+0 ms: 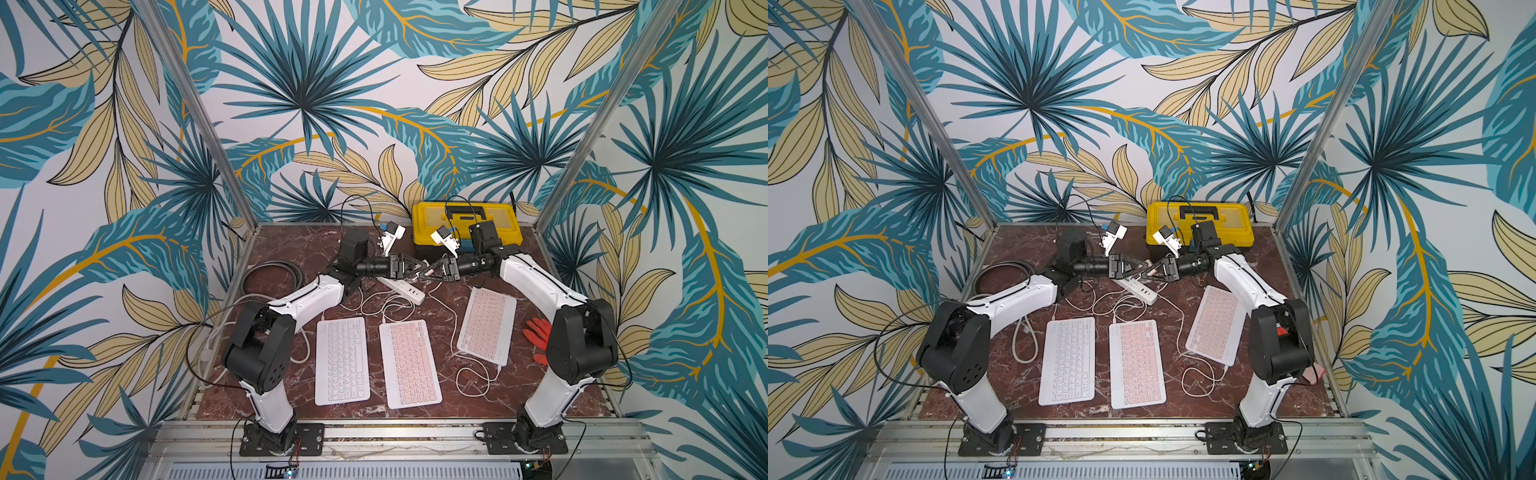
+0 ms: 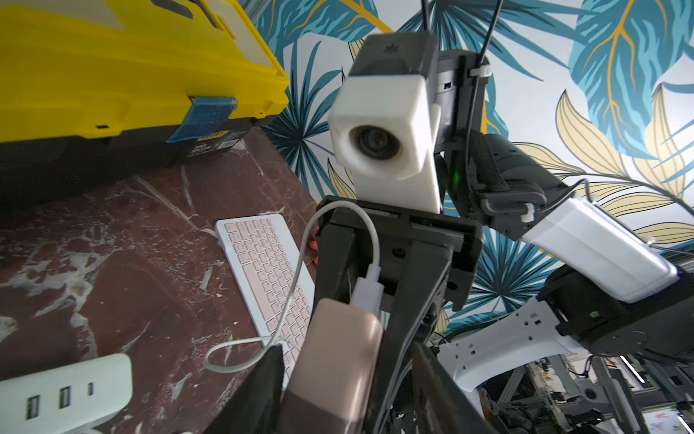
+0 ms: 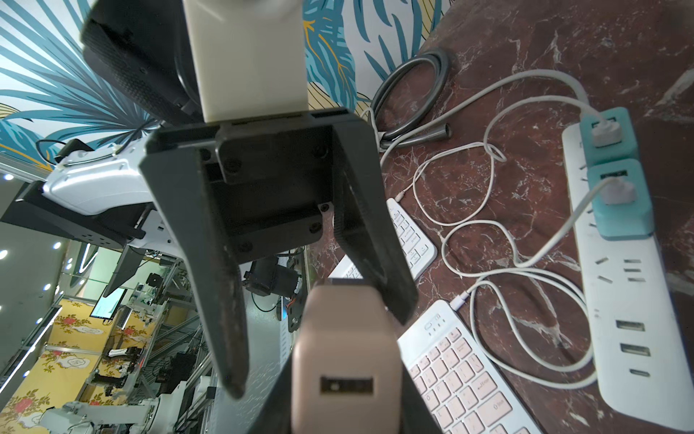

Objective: Unplug the wireless keyboard
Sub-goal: Pick up the plug from the center of the board, then remove the power cord from the plug.

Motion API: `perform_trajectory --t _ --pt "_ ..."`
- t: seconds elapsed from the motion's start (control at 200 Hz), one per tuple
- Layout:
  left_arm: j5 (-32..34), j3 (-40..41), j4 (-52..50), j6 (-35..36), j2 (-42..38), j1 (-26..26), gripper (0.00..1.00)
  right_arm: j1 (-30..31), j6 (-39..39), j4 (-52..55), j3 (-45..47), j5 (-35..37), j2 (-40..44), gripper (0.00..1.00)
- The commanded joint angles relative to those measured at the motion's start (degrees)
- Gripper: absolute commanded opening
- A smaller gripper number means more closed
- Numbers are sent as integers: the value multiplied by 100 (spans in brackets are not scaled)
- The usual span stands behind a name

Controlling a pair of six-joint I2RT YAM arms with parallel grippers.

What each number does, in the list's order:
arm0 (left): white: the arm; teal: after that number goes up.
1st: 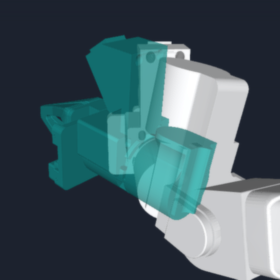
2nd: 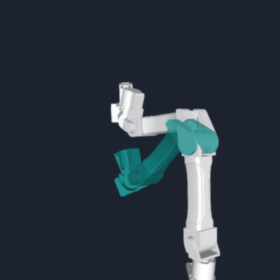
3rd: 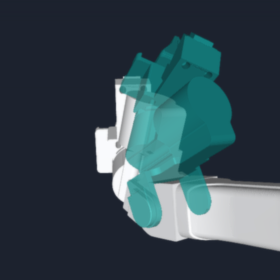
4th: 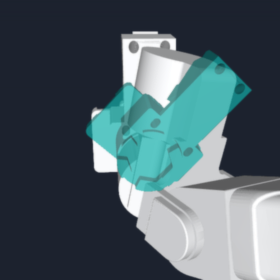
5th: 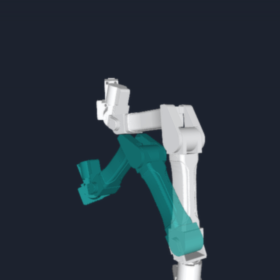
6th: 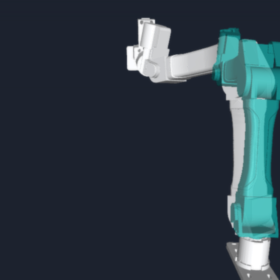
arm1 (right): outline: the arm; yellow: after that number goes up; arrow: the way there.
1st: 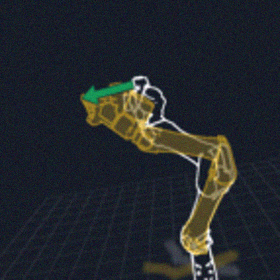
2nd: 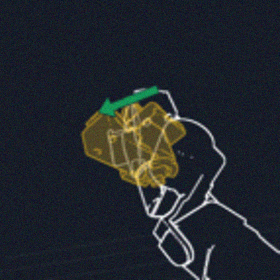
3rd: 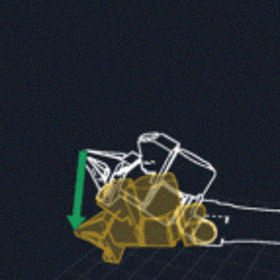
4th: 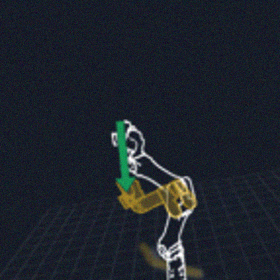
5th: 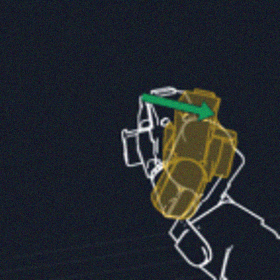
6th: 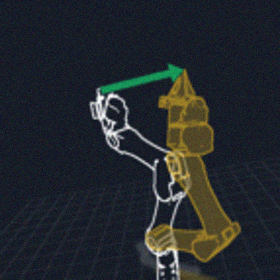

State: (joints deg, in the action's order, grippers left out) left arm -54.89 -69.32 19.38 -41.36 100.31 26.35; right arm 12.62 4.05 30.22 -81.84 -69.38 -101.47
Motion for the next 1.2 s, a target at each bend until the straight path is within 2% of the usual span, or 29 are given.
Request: perform_trajectory --t 0.0,0.11,0.255,0.405,0.466,0.511,0.721,0.806,1.041,1.196 --pt "-242 105 600 -273 -39 -76 52 1 -79 -198 110 -327 88 12" --pt "-376 40 687 -342 18 -9 48 -1 -128 -231 128 -330 72 12" --pt "-384 60 734 -415 15 16 31 8 -267 -437 187 -376 110 12" --pt "-445 -1 730 -482 47 19 24 3 -358 -475 169 -365 62 13" --pt "-485 -20 727 -504 74 22 14 3 -404 -475 164 -316 48 16" --pt "-475 -15 728 -523 76 28 0 3 -473 -485 180 -160 54 19" --pt "-365 79 730 -504 18 -19 0 -29 -975 -744 381 909 209 42" --pt "-126 190 728 -535 -7 -104 0 -98 -1219 -1011 544 1096 322 49" --pt "587 517 731 -445 -47 -275 0 -204 -1788 -1142 718 1502 405 52" --pt "1121 754 727 -234 -87 -240 0 -199 -2993 -1537 849 1966 391 49"
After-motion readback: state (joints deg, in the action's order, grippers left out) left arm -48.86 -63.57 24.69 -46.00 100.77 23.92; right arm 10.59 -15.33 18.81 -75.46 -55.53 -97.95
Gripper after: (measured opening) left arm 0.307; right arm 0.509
